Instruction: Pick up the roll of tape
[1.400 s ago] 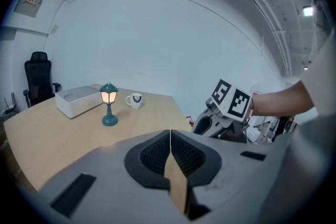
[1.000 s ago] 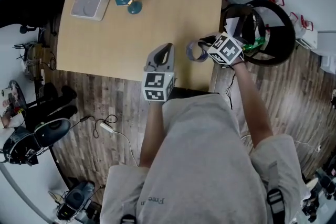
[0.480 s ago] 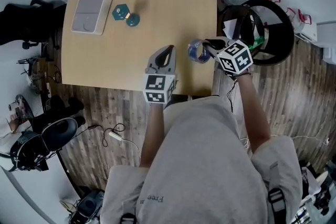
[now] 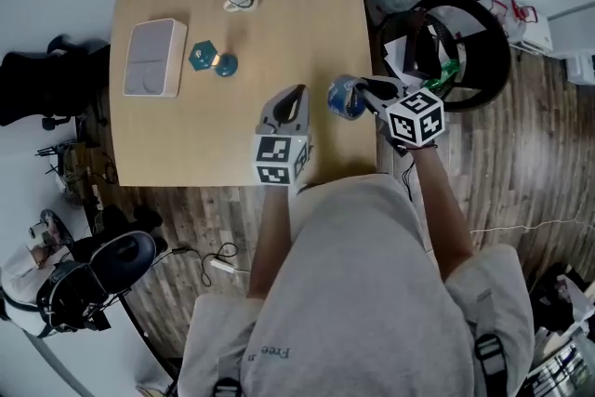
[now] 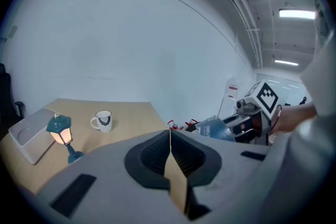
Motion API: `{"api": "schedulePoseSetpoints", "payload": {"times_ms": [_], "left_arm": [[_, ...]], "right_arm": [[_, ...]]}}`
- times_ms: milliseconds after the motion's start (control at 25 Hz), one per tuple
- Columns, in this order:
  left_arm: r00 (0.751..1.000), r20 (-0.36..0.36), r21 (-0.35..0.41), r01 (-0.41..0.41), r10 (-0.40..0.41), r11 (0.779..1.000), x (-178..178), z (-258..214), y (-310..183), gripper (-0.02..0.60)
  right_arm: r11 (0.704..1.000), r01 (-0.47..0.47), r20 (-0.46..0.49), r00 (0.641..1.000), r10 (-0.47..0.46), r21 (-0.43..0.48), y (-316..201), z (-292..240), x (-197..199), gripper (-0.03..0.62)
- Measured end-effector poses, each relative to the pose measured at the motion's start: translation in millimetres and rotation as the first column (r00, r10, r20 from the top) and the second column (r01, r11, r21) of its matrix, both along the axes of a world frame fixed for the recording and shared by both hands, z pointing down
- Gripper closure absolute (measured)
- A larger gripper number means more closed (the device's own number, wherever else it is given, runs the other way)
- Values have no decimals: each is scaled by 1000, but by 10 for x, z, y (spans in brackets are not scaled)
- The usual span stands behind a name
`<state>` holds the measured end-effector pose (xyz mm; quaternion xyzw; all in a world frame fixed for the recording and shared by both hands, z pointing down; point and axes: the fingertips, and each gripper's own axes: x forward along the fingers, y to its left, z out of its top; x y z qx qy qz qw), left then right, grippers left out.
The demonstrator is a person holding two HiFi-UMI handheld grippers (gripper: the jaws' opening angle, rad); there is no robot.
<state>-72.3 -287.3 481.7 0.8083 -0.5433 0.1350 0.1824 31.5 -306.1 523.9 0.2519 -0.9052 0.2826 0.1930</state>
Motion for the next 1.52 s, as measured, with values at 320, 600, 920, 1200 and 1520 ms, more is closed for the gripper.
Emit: {"api": "schedulePoseSetpoints", "payload": {"times_ms": [320,600,920,1200,1520], "left_arm": [[999,-7,-21,-48,47,999,107,79,-81,574],[998,-4,-21,-70,70,997,219,77,-151,575],[998,-9,-18,-66,66,998,196,83,-114,575],[997,-26,-21,-76,75,997,249,106,-60,575],[999,-13,-14,-33,33,999,138,89,-30,575]], "right_arm": [[979,-200,97,976,197,24,-63,-294,215,543],[946,-325,76,943,323,11,-72,-153,482,545],[809,-586,172,795,582,-31,22,-121,622,546],[827,-562,139,820,555,8,15,-53,617,547],[853,-488,64,872,485,182,-57,-181,563,548]]}}
